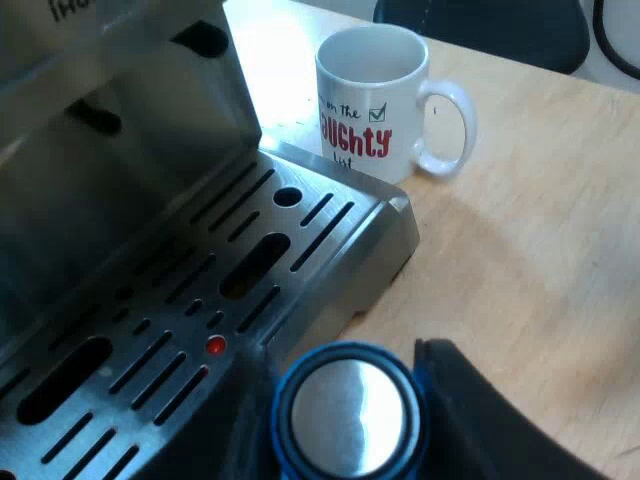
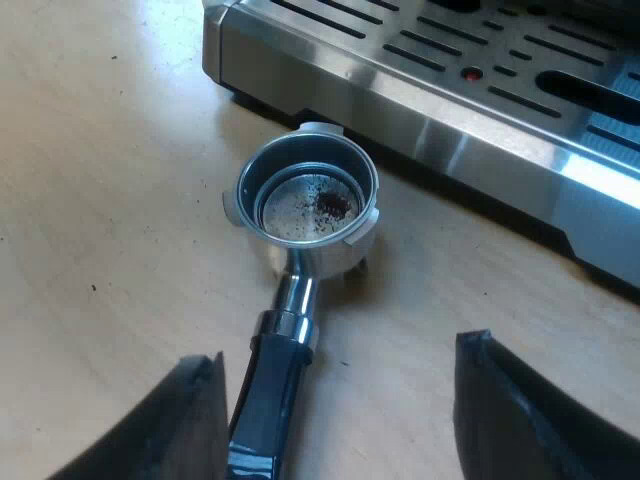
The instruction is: Grind coffee beans and then tamp
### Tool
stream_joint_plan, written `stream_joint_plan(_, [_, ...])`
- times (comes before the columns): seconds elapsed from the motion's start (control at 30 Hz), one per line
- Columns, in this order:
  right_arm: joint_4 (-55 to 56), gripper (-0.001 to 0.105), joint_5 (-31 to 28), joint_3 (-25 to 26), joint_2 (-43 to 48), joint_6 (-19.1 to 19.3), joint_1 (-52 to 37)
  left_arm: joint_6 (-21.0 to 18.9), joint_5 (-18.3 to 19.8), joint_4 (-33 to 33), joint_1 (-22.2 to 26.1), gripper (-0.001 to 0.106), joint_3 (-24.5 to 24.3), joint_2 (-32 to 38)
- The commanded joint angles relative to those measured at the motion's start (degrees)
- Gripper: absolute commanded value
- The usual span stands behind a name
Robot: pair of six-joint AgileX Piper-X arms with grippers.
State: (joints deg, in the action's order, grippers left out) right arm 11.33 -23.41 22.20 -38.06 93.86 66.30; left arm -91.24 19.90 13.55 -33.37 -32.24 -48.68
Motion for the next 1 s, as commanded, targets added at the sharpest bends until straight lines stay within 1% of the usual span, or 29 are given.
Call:
stream_joint_plan(0.03, [-0.8,0.052,0.5,0.1,0.0,0.7,-0.1,0.2,1.8,-1.5,-0.8,0.007,-0.7,-0.4])
stream_joint_plan(0.1, [-0.8,0.052,0.5,0.1,0.0,0.7,-0.1,1.0,1.8,-1.5,-2.0,0.007,-0.7,-0.7])
stream_joint_plan(0.2, [-0.8,0.052,0.5,0.1,0.0,0.7,-0.1,4.5,1.6,-1.5,-5.0,0.007,-0.7,-1.5])
stream_joint_plan(0.23, [-0.8,0.052,0.5,0.1,0.0,0.7,-0.1,5.0,1.0,-1.5,-6.4,0.007,-0.7,-2.1])
stream_joint_plan(0.27, [-0.8,0.052,0.5,0.1,0.0,0.7,-0.1,5.0,0.8,-1.5,-6.8,0.007,-0.7,-2.3])
stream_joint_plan(0.33, [-0.8,0.052,0.5,0.1,0.0,0.7,-0.1,4.9,-1.1,-1.5,-8.9,0.007,-0.7,-3.7])
stream_joint_plan(0.43, [-0.8,0.052,0.5,0.1,0.0,0.7,-0.1,4.9,-3.2,-1.8,-10.2,0.007,-0.7,-5.4])
stream_joint_plan(0.6, [-0.8,0.052,0.5,0.1,0.0,0.5,-0.1,5.1,-5.5,-1.8,-10.3,0.007,-1.9,-8.2])
stream_joint_plan(0.67, [-1.2,0.052,0.5,0.1,0.0,-0.3,-0.1,5.2,-5.5,-1.9,-10.3,0.007,-2.7,-9.5])
stream_joint_plan(0.77, [-1.7,0.052,0.5,0.1,0.0,-2.7,-0.1,5.9,-5.6,-1.9,-10.3,0.007,-4.2,-11.7])
stream_joint_plan(1.0, [-1.7,0.052,0.5,0.1,0.0,-2.9,-0.1,5.9,-5.7,-1.9,-10.3,0.007,-4.9,-17.1])
